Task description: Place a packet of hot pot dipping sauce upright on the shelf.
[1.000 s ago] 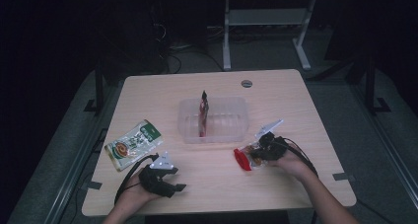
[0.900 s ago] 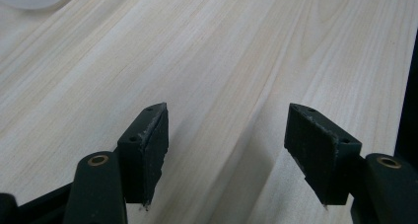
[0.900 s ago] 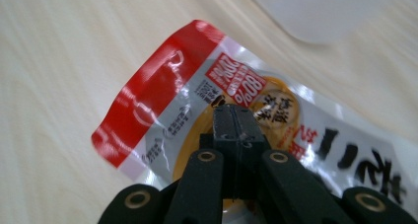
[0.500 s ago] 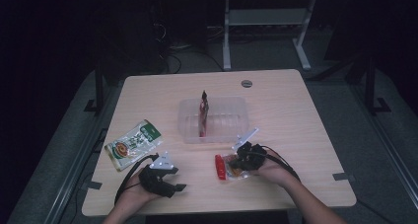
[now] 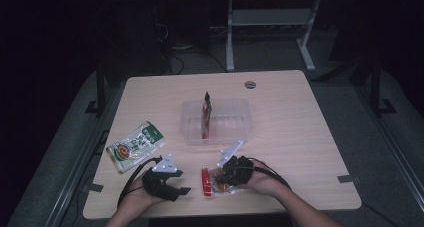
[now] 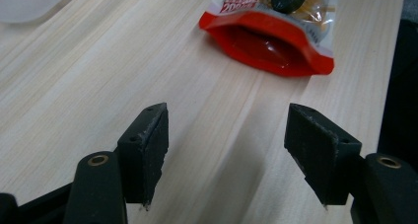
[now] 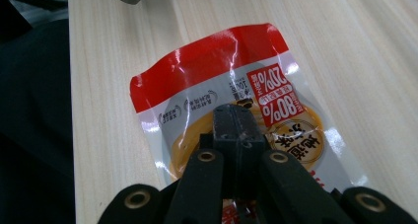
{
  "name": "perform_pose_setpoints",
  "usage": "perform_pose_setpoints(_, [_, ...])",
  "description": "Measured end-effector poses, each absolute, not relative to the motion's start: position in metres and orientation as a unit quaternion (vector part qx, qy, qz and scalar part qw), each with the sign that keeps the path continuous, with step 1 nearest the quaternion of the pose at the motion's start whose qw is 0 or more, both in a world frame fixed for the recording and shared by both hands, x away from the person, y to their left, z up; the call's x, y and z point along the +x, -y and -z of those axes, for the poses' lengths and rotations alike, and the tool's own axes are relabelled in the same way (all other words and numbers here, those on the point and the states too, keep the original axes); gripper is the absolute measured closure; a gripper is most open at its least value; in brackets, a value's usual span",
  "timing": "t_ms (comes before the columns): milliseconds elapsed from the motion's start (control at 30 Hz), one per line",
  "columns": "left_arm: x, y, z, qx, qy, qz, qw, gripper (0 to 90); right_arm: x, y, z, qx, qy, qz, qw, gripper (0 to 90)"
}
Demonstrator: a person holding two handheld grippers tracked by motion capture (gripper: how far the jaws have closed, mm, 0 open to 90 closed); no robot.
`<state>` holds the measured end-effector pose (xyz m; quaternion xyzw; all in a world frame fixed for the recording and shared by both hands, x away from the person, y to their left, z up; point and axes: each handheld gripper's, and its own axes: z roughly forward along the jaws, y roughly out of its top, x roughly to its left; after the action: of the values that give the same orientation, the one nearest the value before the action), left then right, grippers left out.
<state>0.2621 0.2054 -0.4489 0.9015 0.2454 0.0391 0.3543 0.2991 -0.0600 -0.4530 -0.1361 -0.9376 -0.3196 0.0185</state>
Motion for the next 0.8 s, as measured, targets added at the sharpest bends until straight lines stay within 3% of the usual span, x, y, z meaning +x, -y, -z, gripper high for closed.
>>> perform_pose_setpoints(167, [0.261, -0.205, 0.441, 0.894, -0.244, -0.042, 0.374, 44.7, 0.298, 0.078, 0.439, -0.158, 0.927, 0.34, 0.009, 78.4])
perform_pose_setpoints(333, [0.261, -0.197, 0.429, 0.879, -0.243, -0.032, 0.408, 69.9, 0.296, 0.106, 0.427, -0.204, 0.912, 0.357, -0.005, 61.1])
perform_pose_setpoints(467, [0.261, -0.184, 0.42, 0.884, -0.221, -0.025, 0.411, 85.5, 0.289, 0.128, 0.423, -0.244, 0.898, 0.365, -0.004, 53.2])
perform_pose_setpoints(533, [0.261, -0.177, 0.419, 0.888, -0.209, -0.02, 0.408, 89.3, 0.286, 0.138, 0.423, -0.26, 0.894, 0.364, -0.006, 50.2])
perform_pose_setpoints(800, [0.268, -0.146, 0.42, 0.897, -0.184, -0.005, 0.401, 89.5, 0.274, 0.173, 0.429, -0.303, 0.881, 0.363, -0.013, 39.3])
